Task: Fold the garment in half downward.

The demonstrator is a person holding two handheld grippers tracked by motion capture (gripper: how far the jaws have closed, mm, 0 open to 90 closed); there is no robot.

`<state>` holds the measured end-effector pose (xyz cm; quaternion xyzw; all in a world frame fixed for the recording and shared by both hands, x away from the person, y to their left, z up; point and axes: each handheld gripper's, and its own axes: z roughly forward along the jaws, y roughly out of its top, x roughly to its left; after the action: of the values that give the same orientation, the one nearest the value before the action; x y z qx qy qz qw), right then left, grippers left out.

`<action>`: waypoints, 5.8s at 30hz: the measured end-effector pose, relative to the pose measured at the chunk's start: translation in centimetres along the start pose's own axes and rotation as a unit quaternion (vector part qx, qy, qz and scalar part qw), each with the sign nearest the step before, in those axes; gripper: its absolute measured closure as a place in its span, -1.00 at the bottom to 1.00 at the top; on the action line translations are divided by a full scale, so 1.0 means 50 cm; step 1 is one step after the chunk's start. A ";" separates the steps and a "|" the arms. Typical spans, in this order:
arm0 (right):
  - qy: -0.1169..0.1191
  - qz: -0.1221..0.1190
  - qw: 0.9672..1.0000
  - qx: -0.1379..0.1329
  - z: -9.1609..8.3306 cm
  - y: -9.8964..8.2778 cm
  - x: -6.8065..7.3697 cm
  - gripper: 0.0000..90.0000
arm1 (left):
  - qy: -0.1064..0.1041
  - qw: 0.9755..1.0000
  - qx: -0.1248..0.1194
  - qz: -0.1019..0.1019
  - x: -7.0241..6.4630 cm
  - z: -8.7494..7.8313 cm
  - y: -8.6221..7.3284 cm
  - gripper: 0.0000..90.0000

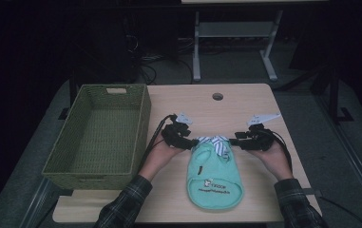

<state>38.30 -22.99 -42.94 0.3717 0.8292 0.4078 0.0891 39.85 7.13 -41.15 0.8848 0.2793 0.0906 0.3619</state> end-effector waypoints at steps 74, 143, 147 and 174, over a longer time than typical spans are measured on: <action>-0.015 -0.045 0.999 -0.001 0.066 0.005 0.003 0.90 | -0.011 1.000 0.016 0.024 0.021 0.048 0.008 0.90; -0.049 -0.129 0.987 -0.085 -0.055 -0.020 0.132 0.84 | -0.001 0.993 -0.056 0.107 -0.116 -0.086 -0.021 0.80; -0.037 -0.129 0.988 -0.075 -0.056 -0.035 0.137 0.82 | -0.007 0.993 -0.044 0.113 -0.126 -0.084 -0.033 0.78; 0.027 -0.104 0.994 -0.024 -0.057 -0.100 0.159 0.57 | -0.090 0.993 -0.015 0.074 -0.158 -0.066 -0.088 0.54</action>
<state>28.64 -21.21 -43.56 0.2701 0.8555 0.4260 0.1170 30.24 7.21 -41.45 0.9020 0.1781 0.0418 0.3911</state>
